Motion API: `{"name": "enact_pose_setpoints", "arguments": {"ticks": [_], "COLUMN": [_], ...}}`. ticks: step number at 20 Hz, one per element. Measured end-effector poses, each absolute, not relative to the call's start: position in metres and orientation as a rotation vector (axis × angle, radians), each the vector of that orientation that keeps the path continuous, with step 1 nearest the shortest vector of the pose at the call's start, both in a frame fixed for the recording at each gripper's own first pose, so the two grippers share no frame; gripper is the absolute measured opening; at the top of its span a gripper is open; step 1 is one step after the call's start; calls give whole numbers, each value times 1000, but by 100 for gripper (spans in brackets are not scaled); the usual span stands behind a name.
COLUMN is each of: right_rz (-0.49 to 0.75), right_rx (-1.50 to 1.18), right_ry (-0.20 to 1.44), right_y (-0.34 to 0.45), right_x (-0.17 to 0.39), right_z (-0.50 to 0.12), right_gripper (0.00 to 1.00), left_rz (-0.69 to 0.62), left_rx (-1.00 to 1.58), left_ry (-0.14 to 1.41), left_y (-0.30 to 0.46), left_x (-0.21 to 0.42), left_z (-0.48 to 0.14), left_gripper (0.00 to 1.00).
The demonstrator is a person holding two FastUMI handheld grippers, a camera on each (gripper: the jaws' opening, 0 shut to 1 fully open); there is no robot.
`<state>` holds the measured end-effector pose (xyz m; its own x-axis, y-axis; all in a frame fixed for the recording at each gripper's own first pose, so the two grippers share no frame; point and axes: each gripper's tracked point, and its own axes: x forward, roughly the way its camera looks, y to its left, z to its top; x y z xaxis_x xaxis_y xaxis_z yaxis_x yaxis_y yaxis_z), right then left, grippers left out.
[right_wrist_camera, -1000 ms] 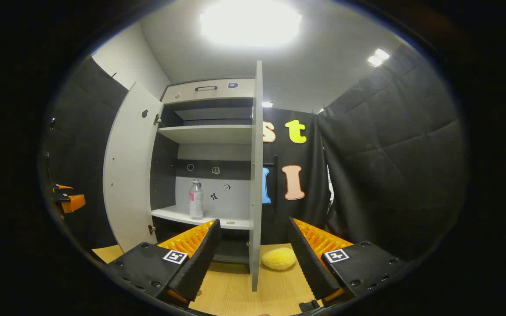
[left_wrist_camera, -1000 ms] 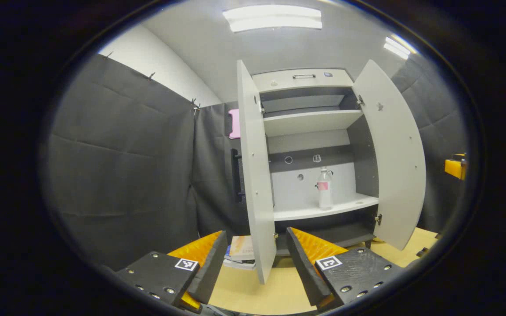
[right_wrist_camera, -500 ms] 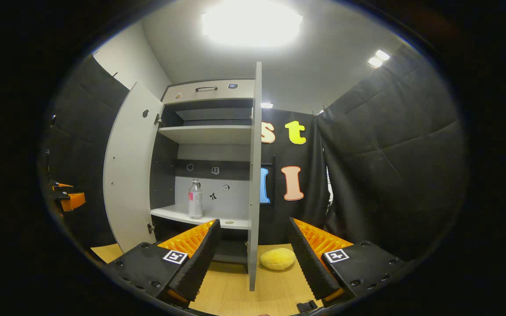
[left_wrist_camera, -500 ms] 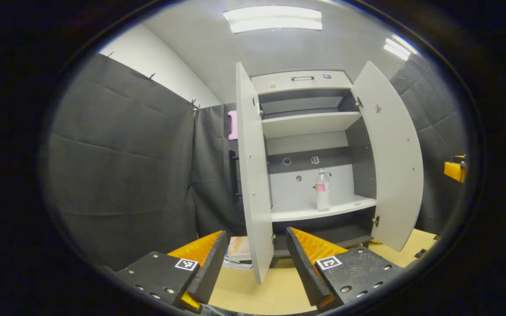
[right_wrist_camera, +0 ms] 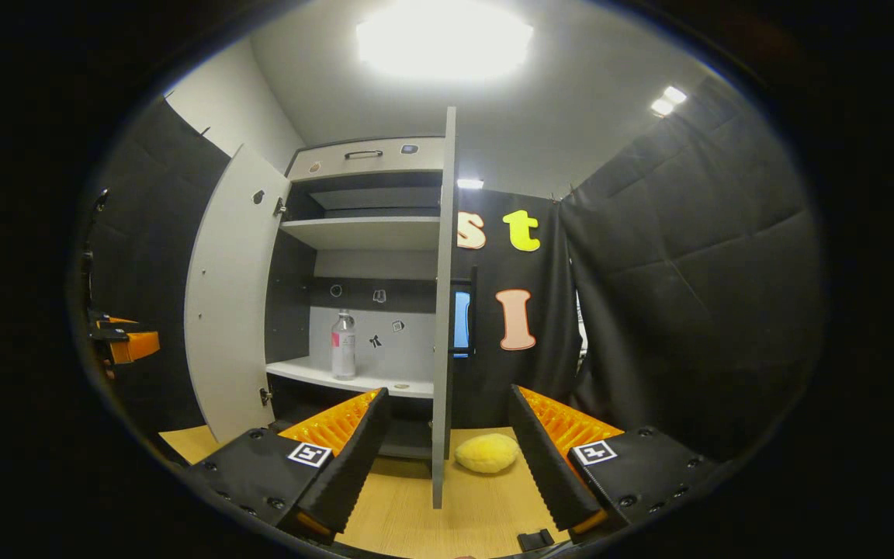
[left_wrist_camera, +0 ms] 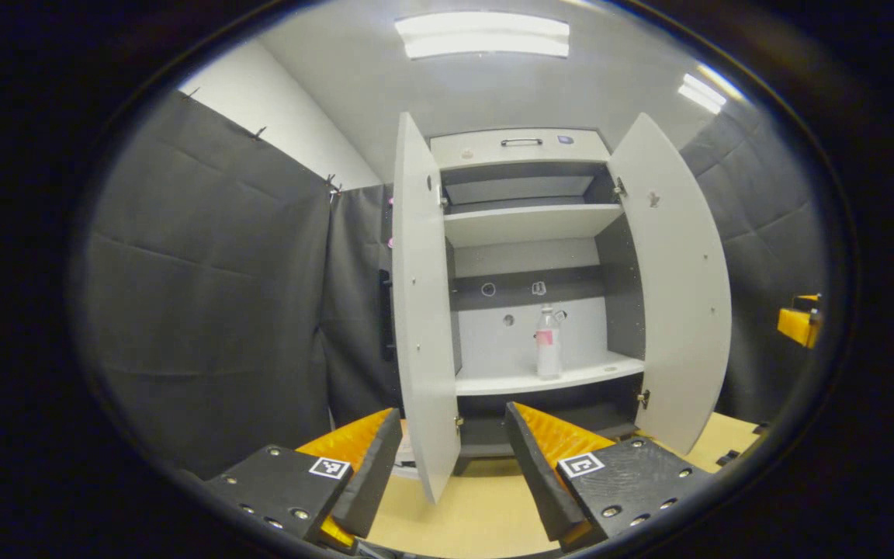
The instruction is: Grasp the bottle in the cabinet with the left hand and place it on the coaster, then close the right door with the right hand and the left door with the left hand.
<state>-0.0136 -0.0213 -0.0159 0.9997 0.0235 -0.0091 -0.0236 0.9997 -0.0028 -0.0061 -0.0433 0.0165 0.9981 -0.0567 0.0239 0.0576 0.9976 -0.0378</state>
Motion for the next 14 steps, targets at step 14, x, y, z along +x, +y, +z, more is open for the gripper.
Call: {"name": "enact_pose_setpoints", "arguments": {"ticks": [14], "right_rz": [79], "right_rx": [13], "right_ry": [10], "right_y": [-49], "right_x": [-3], "right_z": [-31], "right_gripper": [97], "left_rz": [-148], "left_rx": [-43], "left_ry": [-59], "left_y": [-134], "left_x": [73], "left_z": [42], "left_gripper": [82]}}
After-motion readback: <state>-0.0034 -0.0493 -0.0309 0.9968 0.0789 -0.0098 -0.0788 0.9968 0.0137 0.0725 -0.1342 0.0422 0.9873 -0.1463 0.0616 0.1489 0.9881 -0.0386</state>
